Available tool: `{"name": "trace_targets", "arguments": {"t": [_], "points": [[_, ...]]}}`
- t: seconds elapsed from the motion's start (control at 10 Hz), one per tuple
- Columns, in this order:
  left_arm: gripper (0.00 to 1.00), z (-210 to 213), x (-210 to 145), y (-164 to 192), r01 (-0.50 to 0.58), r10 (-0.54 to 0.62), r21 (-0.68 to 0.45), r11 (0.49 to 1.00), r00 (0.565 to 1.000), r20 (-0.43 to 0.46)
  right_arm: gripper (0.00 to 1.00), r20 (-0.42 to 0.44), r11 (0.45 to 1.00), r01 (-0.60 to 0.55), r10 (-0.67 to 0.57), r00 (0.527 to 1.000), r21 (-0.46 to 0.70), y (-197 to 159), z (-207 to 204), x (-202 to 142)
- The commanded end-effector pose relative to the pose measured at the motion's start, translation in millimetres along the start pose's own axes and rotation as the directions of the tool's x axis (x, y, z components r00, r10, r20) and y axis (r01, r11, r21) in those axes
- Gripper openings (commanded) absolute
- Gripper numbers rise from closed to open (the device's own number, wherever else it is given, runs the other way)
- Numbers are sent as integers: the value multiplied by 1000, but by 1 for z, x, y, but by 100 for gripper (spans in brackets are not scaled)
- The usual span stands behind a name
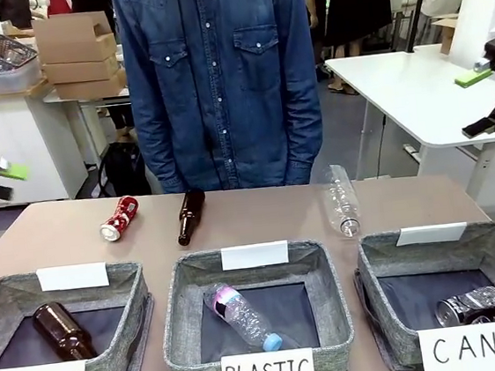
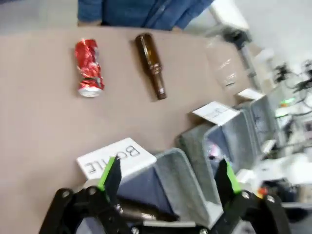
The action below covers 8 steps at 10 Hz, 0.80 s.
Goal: Sort the can waste into the basket.
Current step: Pick up the can waste from the table and place it in the right Fabric basket.
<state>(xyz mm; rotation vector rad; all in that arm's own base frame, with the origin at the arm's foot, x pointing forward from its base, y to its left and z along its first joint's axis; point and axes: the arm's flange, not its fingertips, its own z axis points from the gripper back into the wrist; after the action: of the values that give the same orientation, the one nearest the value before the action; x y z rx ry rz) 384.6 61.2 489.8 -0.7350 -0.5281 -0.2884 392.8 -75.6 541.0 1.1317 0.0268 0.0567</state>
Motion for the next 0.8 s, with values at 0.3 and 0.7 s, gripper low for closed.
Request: {"name": "trace_targets", "arguments": {"t": [0.3,0.7], "points": [[100,-143,52,9,285,-225,345,894,953,-203,100,-14,1000,-17,17,1000,-3,0,3,0],[100,-157,49,4,314,-255,325,892,943,-213,100,-14,1000,-17,17,1000,-3,0,3,0]]}}
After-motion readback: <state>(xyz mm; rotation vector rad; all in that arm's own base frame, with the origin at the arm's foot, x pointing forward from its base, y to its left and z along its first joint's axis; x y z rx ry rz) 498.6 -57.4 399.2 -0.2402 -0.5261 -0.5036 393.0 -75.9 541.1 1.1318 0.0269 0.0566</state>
